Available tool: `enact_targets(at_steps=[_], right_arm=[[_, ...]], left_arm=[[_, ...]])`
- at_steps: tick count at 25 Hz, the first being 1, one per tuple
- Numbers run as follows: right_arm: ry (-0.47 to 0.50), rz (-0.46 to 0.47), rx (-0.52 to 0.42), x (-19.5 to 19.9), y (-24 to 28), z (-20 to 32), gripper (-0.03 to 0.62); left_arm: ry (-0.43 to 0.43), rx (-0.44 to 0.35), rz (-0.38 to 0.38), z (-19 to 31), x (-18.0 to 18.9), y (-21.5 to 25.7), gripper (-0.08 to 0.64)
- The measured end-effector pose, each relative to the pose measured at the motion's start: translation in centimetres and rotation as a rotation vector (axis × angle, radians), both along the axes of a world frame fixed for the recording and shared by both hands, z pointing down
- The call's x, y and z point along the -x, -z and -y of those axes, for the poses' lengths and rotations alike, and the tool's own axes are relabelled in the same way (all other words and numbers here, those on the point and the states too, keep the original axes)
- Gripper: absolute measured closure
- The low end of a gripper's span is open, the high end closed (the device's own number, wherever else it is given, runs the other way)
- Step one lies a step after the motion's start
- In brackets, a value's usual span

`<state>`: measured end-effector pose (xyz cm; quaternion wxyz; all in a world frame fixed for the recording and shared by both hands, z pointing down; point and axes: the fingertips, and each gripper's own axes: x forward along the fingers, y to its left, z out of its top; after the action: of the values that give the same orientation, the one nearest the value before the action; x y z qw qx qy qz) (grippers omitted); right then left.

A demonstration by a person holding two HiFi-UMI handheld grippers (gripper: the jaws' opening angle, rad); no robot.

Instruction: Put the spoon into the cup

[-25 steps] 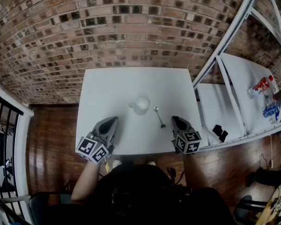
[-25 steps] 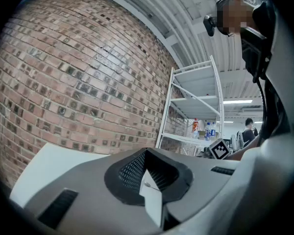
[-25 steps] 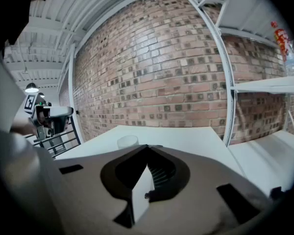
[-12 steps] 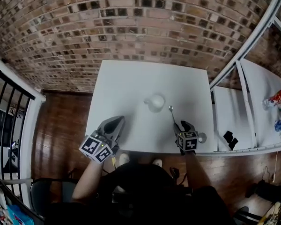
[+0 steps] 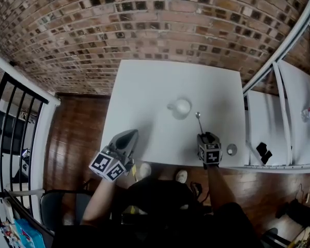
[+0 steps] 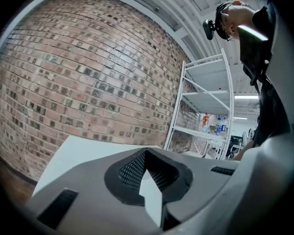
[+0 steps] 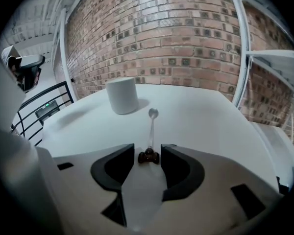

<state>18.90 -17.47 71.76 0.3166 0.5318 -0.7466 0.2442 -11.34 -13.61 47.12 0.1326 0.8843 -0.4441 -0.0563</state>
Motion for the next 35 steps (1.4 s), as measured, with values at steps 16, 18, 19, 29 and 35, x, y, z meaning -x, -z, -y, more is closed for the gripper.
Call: enact_targets(at_steps=[16,18,19,29,35], right_arm=[[0.003,-0.004,-0.083,-0.2,3.2,0.2,0.462],[-0.002,0.009,-0.124,-0.2,4.9,0.7,0.463],[-0.002,0.014,-0.144,-0.3,5.8,1.0,0.463],[0.025,0.053,-0.323,0.3,14.3,2.4,0.463],[0.101,0.069,-0.347,2.6,16.0,2.5,0.463]], left_arm=[[-0.019,-0.005,-0.021,0.4,-0.6,-0.2,0.555],[-0.027,-0.009,-0.026,0.5,-0.8,-0.2,0.555],[-0.032,-0.011,-0.028,0.5,-1.0,-0.2,0.555],[-0.064,-0.038,-0.046,1.0,-2.5,0.4,0.556],[-0.052,-0.046,-0.055,1.0,-2.2,0.5,0.555]])
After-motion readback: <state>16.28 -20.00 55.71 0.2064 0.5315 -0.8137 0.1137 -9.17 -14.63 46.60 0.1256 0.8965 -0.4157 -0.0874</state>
